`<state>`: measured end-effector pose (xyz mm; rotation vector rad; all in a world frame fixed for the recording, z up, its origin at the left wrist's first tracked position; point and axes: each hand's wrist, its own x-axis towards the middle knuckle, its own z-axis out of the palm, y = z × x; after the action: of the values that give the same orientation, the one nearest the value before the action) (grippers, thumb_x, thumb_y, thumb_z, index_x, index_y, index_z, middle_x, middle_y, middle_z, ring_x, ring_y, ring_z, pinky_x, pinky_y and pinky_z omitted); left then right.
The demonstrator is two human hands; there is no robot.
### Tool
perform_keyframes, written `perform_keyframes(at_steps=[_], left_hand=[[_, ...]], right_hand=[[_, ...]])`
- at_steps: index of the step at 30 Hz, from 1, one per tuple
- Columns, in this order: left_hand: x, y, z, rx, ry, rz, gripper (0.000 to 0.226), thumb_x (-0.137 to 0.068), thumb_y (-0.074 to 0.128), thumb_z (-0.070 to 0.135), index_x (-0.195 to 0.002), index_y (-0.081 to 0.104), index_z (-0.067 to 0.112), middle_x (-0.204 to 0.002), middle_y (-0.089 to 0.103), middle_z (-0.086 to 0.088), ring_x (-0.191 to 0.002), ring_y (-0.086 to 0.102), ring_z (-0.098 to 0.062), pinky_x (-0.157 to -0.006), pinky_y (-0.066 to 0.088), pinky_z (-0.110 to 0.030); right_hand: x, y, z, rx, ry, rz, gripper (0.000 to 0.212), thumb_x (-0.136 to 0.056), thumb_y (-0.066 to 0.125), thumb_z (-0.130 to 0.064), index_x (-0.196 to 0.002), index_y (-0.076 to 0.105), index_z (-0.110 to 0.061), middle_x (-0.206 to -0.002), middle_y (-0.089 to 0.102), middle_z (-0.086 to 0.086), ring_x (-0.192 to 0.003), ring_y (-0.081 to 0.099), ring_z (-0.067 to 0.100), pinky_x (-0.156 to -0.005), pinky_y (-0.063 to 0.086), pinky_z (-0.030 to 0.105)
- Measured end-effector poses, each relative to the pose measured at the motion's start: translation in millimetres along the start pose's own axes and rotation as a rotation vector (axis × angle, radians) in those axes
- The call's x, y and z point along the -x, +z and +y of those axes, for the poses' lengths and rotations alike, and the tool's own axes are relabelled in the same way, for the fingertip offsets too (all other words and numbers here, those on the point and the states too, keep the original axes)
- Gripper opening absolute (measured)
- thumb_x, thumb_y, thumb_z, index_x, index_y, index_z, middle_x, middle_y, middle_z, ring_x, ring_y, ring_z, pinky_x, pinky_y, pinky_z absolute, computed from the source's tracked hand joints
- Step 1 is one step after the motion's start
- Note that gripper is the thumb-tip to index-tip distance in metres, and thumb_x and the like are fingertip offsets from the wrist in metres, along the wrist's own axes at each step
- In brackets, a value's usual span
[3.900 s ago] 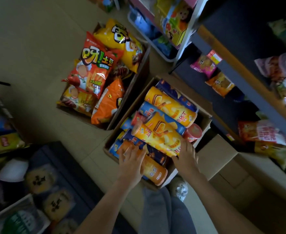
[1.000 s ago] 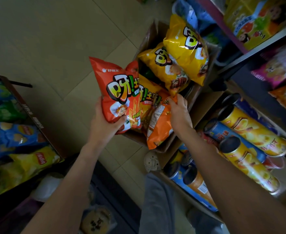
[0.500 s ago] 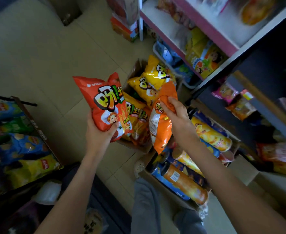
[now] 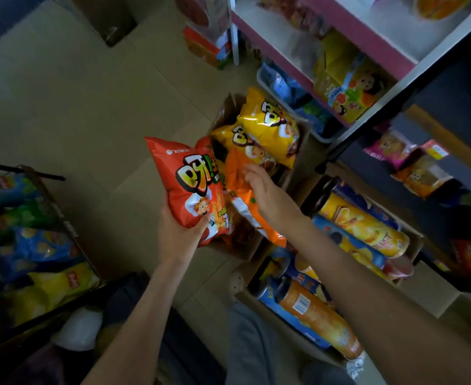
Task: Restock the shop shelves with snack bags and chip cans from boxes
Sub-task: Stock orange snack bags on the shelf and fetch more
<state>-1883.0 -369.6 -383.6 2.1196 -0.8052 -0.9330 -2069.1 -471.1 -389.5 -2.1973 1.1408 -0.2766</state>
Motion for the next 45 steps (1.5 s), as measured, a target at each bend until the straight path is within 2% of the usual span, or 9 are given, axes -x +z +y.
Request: perform_keyframes(at_steps=[3, 5, 8, 12, 17, 29, 39, 43, 45], left_hand=[[-10, -10, -31, -0.056, 0.012, 0.033, 0.081, -0.069, 0.087, 0.03, -0.135, 0.041, 0.036, -0.123, 0.061, 0.018, -0.106, 0.061, 0.005, -0.09, 0.051, -0.023], [-18, -16, -46, -0.083, -0.003, 0.055, 0.087, -0.068, 0.087, 0.032, -0.14, 0.037, 0.037, -0.125, 0.059, 0.02, -0.108, 0.059, 0.006, -0.09, 0.049, -0.022], [-29, -24, -59, -0.07, -0.027, 0.049, 0.091, -0.069, 0.088, 0.031, -0.142, 0.035, 0.036, -0.128, 0.057, 0.02, -0.112, 0.058, 0.006, -0.09, 0.047, -0.02], [-42, -31, -69, -0.04, -0.049, 0.039, 0.091, -0.07, 0.087, 0.027, -0.143, 0.034, 0.035, -0.127, 0.056, 0.021, -0.111, 0.057, 0.007, -0.084, 0.047, -0.011], [-50, -33, -68, -0.03, -0.073, 0.054, 0.09, -0.069, 0.087, 0.031, -0.14, 0.033, 0.042, -0.128, 0.057, 0.019, -0.112, 0.058, 0.003, -0.092, 0.052, -0.027], [-9, -33, 18, 0.112, 0.009, 0.124, 0.088, -0.072, 0.085, 0.021, -0.142, 0.035, 0.035, -0.117, 0.052, 0.031, -0.102, 0.054, 0.02, -0.074, 0.042, 0.002], [141, 3, 175, 0.187, 0.215, -0.02, 0.093, -0.061, 0.085, 0.048, -0.139, 0.035, 0.044, -0.127, 0.06, 0.018, -0.114, 0.06, -0.007, -0.097, 0.051, -0.044], [222, 25, 247, 0.171, 0.354, -0.109, 0.083, -0.068, 0.087, 0.035, -0.134, 0.038, 0.046, -0.121, 0.057, 0.024, -0.106, 0.057, 0.01, -0.091, 0.047, -0.013], [258, 35, 280, 0.19, 0.396, -0.174, 0.083, -0.069, 0.086, 0.036, -0.133, 0.036, 0.048, -0.12, 0.056, 0.025, -0.106, 0.057, 0.011, -0.09, 0.047, -0.012]], right_hand=[[-15, 49, 17, -0.006, 0.031, -0.117, 0.057, -0.09, 0.048, 0.009, -0.144, 0.037, -0.003, -0.152, 0.032, 0.014, -0.137, 0.038, 0.03, -0.103, 0.044, 0.046], [-23, 70, 27, -0.069, 0.055, -0.185, 0.06, -0.083, 0.05, 0.017, -0.14, 0.042, -0.001, -0.151, 0.03, 0.016, -0.135, 0.039, 0.032, -0.099, 0.047, 0.05], [-36, 83, 31, -0.156, 0.103, -0.183, 0.05, -0.088, 0.06, -0.001, -0.136, 0.045, -0.004, -0.151, 0.028, 0.01, -0.137, 0.036, 0.03, -0.105, 0.041, 0.052], [-55, 84, 44, 0.068, 0.183, -0.226, 0.094, -0.073, 0.079, -0.042, -0.148, 0.027, -0.019, -0.161, 0.007, 0.005, -0.148, 0.002, 0.027, -0.118, 0.005, 0.046], [-63, 82, 48, -0.045, 0.336, -0.351, 0.106, -0.069, 0.082, -0.04, -0.151, 0.016, -0.026, -0.153, 0.024, 0.004, -0.138, 0.025, 0.033, -0.106, 0.033, 0.053], [-9, -14, -14, -0.014, 0.214, 0.017, 0.094, -0.08, 0.077, -0.03, -0.152, 0.017, -0.03, -0.15, 0.032, 0.004, -0.136, 0.031, 0.029, -0.111, 0.031, 0.051], [142, -237, -61, -0.496, 0.369, 0.547, 0.08, -0.07, 0.084, -0.022, -0.132, 0.034, -0.027, -0.121, 0.046, -0.014, -0.108, 0.048, 0.0, -0.092, 0.042, 0.02], [216, -319, -73, -0.571, 0.337, 0.69, 0.083, -0.064, 0.089, -0.019, -0.125, 0.033, -0.019, -0.109, 0.045, -0.021, -0.089, 0.05, -0.007, -0.071, 0.035, -0.003], [251, -357, -76, -0.598, 0.37, 0.68, 0.083, -0.067, 0.088, -0.015, -0.13, 0.034, -0.018, -0.112, 0.05, -0.012, -0.094, 0.052, 0.001, -0.074, 0.037, -0.002]])
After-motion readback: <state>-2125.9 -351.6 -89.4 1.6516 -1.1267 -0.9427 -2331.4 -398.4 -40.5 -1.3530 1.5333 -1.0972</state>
